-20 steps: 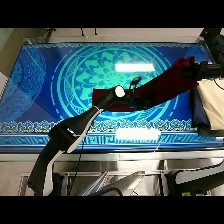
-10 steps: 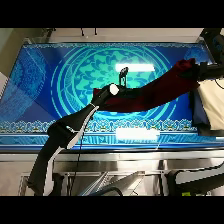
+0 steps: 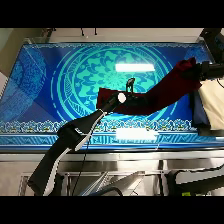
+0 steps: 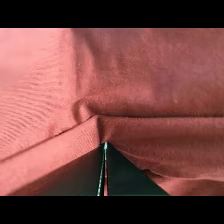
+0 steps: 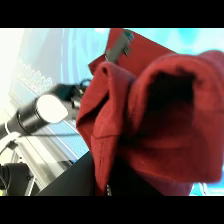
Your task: Fold the shirts.
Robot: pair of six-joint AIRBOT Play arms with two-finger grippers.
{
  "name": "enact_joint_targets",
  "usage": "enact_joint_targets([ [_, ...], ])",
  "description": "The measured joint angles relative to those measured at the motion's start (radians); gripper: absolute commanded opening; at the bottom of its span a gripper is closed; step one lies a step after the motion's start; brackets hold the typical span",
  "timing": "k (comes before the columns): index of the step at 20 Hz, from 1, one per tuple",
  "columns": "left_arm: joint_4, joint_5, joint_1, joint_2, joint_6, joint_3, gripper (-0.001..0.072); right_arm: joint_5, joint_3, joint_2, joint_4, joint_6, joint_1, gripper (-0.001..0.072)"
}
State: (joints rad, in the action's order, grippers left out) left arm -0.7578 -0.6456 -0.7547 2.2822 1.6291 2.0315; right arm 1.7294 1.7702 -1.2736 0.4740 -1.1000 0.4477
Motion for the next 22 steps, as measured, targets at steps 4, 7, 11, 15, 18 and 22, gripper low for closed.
enact_joint_targets([
  [4,0.004,0.007,-0.038,-0.002,0.021,-0.003,0.0011,-0.014,0.000,0.003,-0.004,0.000,0.000,0.0015],
  [7,0.015,-0.031,-0.016,-0.046,0.025,-0.003,0.0011,-0.019,0.000,0.003,-0.006,0.000,-0.003,0.0015],
  [11,0.022,-0.238,0.107,-0.177,-0.015,-0.003,0.0011,-0.041,-0.029,0.003,0.010,-0.008,-0.056,0.0015],
  [15,0.023,-0.487,0.292,-0.336,-0.052,-0.003,0.0011,-0.167,-0.109,0.000,0.069,-0.027,-0.216,0.0015],
  [18,0.023,-0.631,0.434,-0.435,-0.060,-0.003,0.0011,-0.322,-0.154,-0.028,0.089,-0.034,-0.391,0.0015],
  [22,0.024,-0.739,0.580,-0.520,-0.072,-0.004,0.0011,-0.592,-0.174,-0.123,0.100,-0.038,-0.639,0.0101],
])
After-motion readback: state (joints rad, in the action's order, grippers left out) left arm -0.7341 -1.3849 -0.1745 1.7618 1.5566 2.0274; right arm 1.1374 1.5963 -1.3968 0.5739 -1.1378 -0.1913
